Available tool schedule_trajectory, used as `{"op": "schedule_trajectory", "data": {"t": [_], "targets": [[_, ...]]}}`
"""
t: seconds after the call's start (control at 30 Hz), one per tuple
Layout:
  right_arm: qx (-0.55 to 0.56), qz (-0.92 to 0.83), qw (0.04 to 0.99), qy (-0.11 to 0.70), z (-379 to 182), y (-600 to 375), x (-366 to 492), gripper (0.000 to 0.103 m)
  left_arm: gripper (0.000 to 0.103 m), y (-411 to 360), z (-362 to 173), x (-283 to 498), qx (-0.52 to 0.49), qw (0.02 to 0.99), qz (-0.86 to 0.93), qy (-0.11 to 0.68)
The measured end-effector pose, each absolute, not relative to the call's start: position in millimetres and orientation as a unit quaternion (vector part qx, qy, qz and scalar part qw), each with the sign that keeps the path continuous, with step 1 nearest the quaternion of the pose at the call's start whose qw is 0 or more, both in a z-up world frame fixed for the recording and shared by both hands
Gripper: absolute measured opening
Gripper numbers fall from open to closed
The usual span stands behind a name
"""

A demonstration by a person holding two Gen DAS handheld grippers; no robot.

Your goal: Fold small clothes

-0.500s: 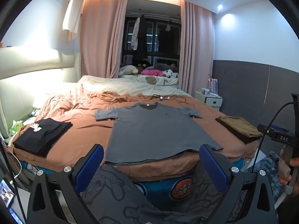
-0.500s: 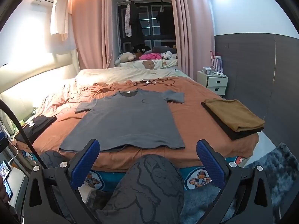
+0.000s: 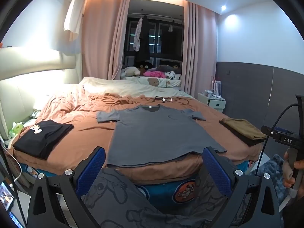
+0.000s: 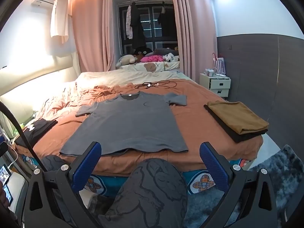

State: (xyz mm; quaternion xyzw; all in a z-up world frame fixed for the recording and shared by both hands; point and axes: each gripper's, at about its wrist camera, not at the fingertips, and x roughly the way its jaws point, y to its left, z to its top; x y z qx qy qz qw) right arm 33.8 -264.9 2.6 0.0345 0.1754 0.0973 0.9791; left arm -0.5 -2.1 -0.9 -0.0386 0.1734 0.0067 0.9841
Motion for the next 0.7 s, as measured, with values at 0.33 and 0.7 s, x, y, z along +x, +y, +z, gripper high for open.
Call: {"op": "schedule_trajectory", "data": {"t": [0.33,0.7], "targets": [[0.034,0.090,0.977,0.189,2,-260,39,0.103,0.103,1,-5,0,-0.037,0.983,0.002,0.179],[0.030,0.085,0.980,0.179,0,-254,47,0.103,0.103,11,-10,8,-0.049,0.982,0.004,0.181]]}}
